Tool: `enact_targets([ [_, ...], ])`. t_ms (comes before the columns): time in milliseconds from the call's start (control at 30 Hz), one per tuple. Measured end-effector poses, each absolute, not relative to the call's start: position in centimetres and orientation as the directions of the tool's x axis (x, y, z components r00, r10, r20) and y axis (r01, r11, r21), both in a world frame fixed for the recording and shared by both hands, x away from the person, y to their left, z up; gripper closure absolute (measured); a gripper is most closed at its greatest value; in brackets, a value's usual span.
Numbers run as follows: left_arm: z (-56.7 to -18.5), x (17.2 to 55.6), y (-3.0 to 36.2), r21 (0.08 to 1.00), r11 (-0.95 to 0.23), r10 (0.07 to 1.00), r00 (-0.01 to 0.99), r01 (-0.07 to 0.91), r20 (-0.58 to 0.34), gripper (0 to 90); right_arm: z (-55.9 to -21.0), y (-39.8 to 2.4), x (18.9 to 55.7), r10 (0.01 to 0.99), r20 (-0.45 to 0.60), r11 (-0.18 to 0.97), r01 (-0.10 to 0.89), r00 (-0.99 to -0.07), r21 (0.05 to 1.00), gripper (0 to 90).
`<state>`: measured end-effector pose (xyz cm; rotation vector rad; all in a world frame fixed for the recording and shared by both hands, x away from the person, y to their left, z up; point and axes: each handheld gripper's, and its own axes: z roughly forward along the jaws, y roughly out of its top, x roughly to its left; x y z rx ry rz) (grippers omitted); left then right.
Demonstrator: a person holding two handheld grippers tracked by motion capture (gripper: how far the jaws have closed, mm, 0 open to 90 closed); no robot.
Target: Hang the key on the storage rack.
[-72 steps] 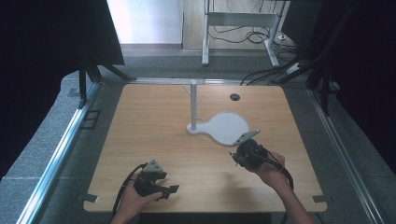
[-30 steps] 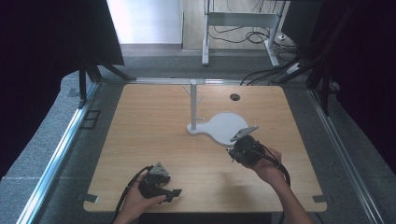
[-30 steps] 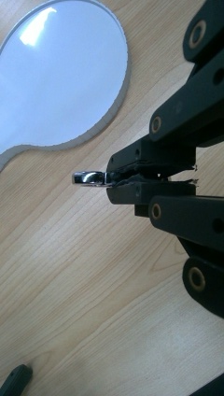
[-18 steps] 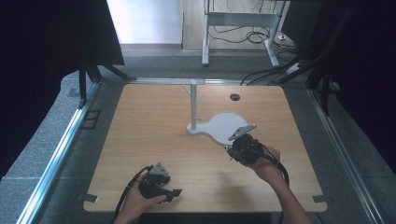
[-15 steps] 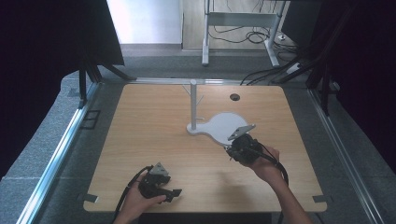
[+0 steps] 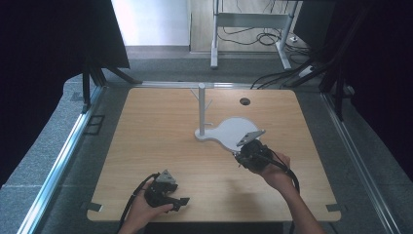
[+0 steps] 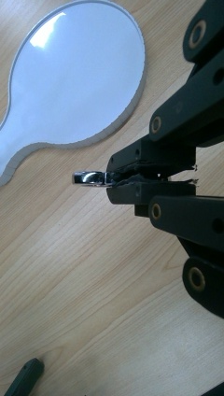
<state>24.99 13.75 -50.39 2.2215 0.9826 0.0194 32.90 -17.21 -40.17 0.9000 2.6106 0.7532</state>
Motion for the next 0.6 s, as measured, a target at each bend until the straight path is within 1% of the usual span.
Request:
enact_targets([
  [600, -50.44, 24.94, 13.66, 0.607, -0.466, 0.652, 0.713, 0.644, -0.257, 28.4, -40.17, -16.85, 33.70, 0.642, -0.086, 0.664, 0.496, -0.762, 0.559, 84.7],
])
